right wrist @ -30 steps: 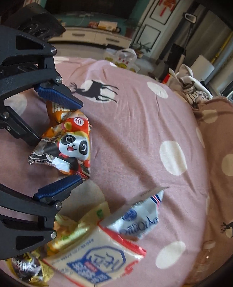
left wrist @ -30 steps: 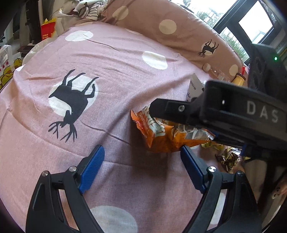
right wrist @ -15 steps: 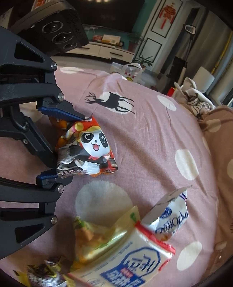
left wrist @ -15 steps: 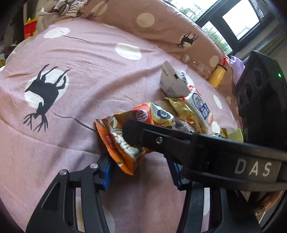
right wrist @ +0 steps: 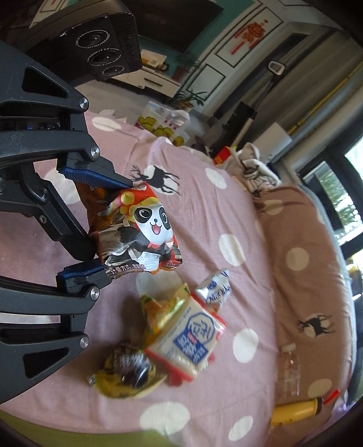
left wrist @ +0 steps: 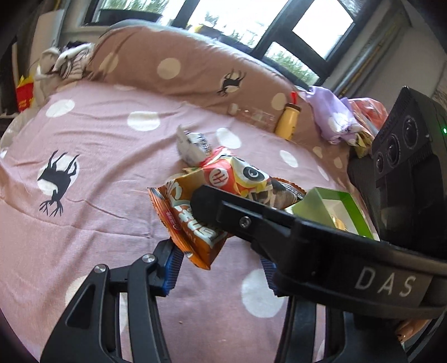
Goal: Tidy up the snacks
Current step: 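Carry the panda chip bag into the green box and release it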
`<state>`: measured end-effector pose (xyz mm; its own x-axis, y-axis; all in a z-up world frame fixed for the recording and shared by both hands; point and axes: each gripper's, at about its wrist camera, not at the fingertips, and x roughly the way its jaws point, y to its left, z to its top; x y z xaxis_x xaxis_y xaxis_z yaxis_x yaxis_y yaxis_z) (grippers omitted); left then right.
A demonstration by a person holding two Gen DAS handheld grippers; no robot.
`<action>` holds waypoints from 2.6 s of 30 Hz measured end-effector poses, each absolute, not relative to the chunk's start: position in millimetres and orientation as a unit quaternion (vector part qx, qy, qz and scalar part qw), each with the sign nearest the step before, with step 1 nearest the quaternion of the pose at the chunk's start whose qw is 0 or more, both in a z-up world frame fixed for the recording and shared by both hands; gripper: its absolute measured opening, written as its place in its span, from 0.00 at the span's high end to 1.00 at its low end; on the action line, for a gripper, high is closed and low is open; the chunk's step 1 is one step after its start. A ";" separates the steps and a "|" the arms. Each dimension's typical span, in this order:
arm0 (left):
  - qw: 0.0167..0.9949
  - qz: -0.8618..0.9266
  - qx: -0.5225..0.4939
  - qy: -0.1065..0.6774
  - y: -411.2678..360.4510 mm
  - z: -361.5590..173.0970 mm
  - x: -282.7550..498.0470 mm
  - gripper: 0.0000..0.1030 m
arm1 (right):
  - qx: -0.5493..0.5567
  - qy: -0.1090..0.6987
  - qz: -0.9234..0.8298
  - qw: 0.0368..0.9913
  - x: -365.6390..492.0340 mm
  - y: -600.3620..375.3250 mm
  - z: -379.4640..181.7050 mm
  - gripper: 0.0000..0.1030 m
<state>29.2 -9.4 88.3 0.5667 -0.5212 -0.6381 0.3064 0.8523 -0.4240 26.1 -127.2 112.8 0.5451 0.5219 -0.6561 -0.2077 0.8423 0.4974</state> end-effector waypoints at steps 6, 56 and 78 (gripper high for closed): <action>0.879 -0.272 -0.103 0.379 -30.5 103.9 7.3 0.52 | 0.204 0.392 0.188 0.877 -4.0 -152.1 126.0 0.52; 0.769 -0.495 0.031 0.402 -274.2 108.5 -21.8 0.55 | 0.375 0.320 -0.081 0.866 -102.4 -377.3 109.1 0.52; 0.726 -0.505 0.051 0.464 -305.2 86.8 -15.5 0.55 | 0.402 0.357 -0.119 0.835 -104.2 -401.9 83.5 0.52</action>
